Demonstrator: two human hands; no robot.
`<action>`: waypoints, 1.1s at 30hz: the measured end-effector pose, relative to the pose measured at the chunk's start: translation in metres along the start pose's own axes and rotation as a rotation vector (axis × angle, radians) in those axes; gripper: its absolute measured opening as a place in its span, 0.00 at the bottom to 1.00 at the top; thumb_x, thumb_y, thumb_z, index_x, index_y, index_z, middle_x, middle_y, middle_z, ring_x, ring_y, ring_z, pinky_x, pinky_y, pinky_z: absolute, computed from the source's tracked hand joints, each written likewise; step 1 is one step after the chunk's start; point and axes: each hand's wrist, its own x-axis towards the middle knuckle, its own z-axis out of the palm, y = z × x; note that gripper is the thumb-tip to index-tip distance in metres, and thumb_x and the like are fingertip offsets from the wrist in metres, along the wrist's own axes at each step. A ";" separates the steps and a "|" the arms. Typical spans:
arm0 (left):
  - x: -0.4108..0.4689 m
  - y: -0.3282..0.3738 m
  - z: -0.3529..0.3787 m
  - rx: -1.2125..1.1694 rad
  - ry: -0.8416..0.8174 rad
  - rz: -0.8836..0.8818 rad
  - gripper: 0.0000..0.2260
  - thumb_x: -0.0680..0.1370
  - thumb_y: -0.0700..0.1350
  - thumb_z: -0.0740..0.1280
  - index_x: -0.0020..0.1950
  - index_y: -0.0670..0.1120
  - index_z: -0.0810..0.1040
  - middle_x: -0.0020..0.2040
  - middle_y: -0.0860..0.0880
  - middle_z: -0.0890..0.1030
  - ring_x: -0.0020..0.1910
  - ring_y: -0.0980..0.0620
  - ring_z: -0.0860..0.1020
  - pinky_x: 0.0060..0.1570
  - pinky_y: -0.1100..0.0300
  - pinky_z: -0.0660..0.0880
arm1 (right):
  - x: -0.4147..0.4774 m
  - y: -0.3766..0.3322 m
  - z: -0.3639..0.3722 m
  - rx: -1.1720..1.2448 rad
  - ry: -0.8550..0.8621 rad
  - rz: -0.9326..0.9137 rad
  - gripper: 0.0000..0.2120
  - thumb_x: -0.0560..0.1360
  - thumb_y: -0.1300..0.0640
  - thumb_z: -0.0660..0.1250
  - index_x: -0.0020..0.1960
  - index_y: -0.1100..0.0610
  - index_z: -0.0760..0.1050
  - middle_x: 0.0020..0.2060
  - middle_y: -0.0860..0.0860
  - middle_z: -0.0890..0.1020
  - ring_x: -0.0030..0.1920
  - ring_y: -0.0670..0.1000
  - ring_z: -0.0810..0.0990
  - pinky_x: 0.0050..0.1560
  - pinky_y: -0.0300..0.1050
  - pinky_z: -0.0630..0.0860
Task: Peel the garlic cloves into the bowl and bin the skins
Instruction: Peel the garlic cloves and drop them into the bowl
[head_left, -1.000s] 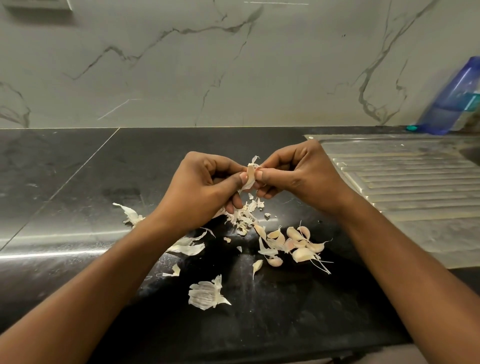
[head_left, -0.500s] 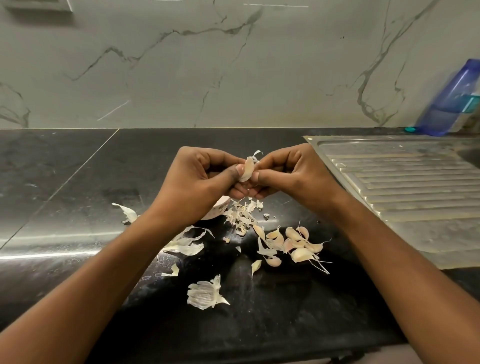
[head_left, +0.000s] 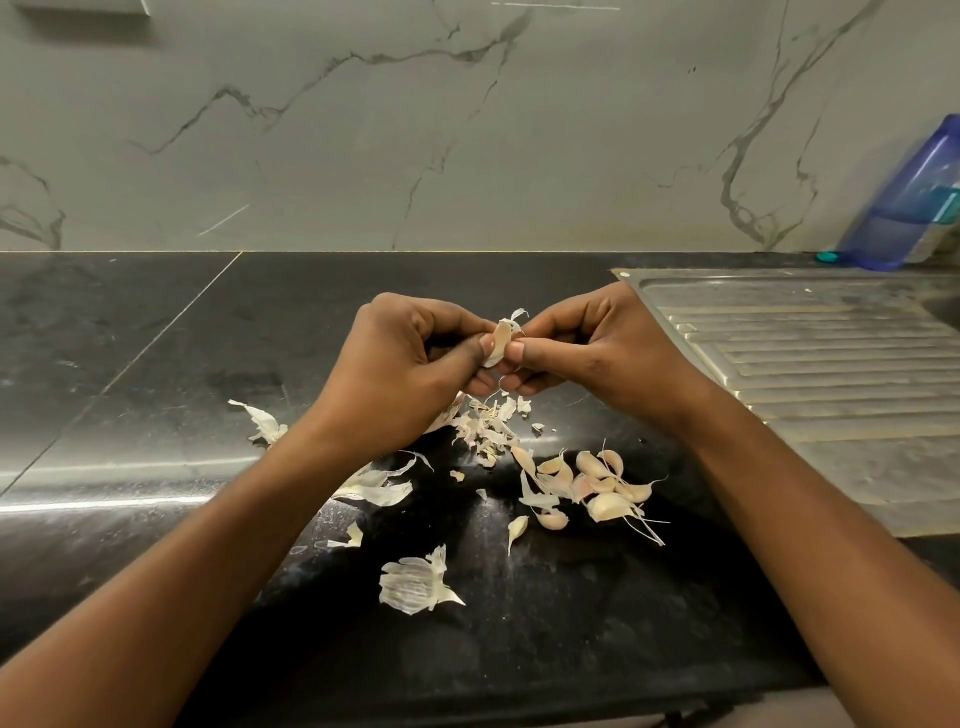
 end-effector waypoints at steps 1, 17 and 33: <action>0.000 0.000 0.000 -0.014 -0.005 -0.003 0.07 0.81 0.37 0.72 0.58 0.41 0.86 0.45 0.48 0.89 0.41 0.51 0.88 0.45 0.56 0.86 | 0.000 0.001 0.001 0.000 0.004 -0.001 0.07 0.80 0.65 0.73 0.55 0.67 0.85 0.44 0.58 0.89 0.44 0.57 0.90 0.48 0.51 0.88; 0.000 0.002 -0.002 -0.011 -0.002 0.036 0.07 0.81 0.37 0.71 0.58 0.42 0.87 0.45 0.49 0.89 0.41 0.51 0.88 0.44 0.57 0.85 | 0.001 0.003 0.000 0.014 -0.007 -0.010 0.09 0.81 0.63 0.71 0.57 0.67 0.85 0.48 0.59 0.89 0.48 0.61 0.89 0.52 0.58 0.87; 0.001 0.004 -0.003 -0.169 -0.066 -0.048 0.07 0.82 0.35 0.70 0.58 0.38 0.85 0.44 0.42 0.88 0.41 0.43 0.88 0.44 0.55 0.86 | 0.001 0.004 0.003 -0.005 0.035 -0.054 0.07 0.81 0.66 0.70 0.55 0.67 0.85 0.43 0.58 0.89 0.42 0.58 0.89 0.46 0.52 0.88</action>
